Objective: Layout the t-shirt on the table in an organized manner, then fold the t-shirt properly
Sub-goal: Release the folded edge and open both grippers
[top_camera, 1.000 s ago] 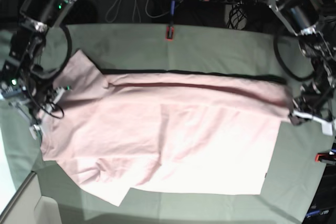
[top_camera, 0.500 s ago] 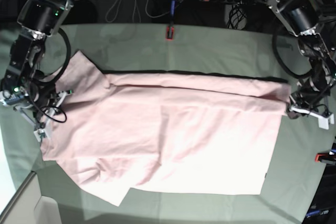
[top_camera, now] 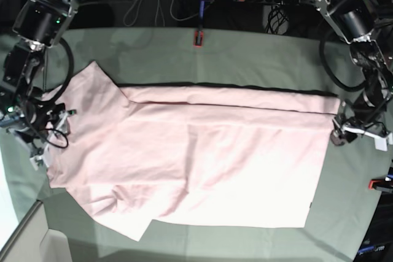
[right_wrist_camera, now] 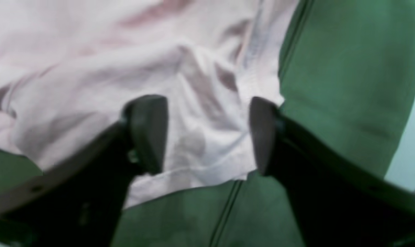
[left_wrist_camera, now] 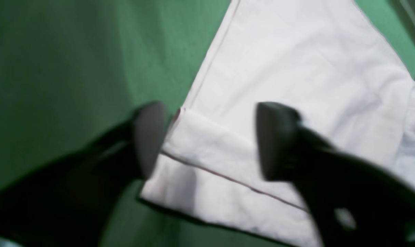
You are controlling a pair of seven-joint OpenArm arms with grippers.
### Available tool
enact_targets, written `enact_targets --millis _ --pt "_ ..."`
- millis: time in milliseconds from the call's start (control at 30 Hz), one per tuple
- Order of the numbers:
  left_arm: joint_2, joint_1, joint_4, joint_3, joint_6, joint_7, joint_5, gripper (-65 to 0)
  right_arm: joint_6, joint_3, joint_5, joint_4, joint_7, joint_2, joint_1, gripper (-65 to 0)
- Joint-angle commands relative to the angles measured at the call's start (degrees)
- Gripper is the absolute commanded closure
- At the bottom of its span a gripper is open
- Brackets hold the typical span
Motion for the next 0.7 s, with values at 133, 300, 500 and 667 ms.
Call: enact_targets --millis 133,300,500,667 --pt "-0.09 4.42 5.35 -0.1 -0.63 -1.76 -1.2 -48.5 -0.23 7.09 0.18 1.15 0.63 0.72 0.31 -41.4" --pt "0.62 7.68 2.45 0.07 -0.63 -4.22 -1.02 -48.5 -0.23 9.37 0.35 1.15 0.63 0.72 -2.68 -41.4" --pt "0.26 7.41 -6.43 0.16 -0.63 -8.79 -1.02 -48.5 -0.23 9.37 0.44 1.15 1.24 -0.16 -5.93 -41.4" --pt "0.09 5.39 -9.51 0.25 -0.63 -9.4 -0.58 -47.0 -0.23 9.37 0.35 1.15 1.24 -0.16 -7.07 -41.4"
